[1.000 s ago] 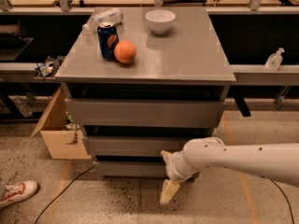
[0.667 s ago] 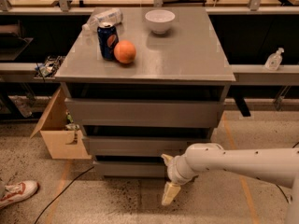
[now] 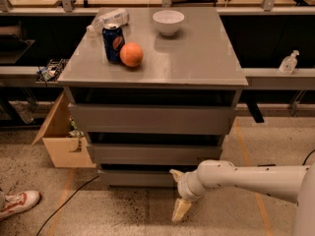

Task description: Open bottom drawer

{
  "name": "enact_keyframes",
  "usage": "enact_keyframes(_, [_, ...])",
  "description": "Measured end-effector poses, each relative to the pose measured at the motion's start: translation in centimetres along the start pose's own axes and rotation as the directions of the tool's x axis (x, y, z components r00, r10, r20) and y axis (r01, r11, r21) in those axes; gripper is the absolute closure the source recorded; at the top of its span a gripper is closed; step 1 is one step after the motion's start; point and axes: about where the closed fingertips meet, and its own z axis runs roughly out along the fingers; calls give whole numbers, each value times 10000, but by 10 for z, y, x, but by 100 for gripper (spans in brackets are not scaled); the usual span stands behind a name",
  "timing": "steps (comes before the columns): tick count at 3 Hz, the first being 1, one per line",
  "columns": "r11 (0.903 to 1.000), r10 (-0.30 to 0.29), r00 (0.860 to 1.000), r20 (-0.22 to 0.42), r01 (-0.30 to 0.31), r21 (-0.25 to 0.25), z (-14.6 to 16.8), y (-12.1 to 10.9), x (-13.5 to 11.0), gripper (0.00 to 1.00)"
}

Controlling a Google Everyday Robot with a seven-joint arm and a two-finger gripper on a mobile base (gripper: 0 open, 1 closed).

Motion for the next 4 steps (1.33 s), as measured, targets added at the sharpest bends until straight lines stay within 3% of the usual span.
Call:
enact_keyframes(2, [9966,-603,9963,609,566,602,45,-22,5,0])
enact_keyframes(4, [9931,-819,9966,45,813,840,98,-42,20,0])
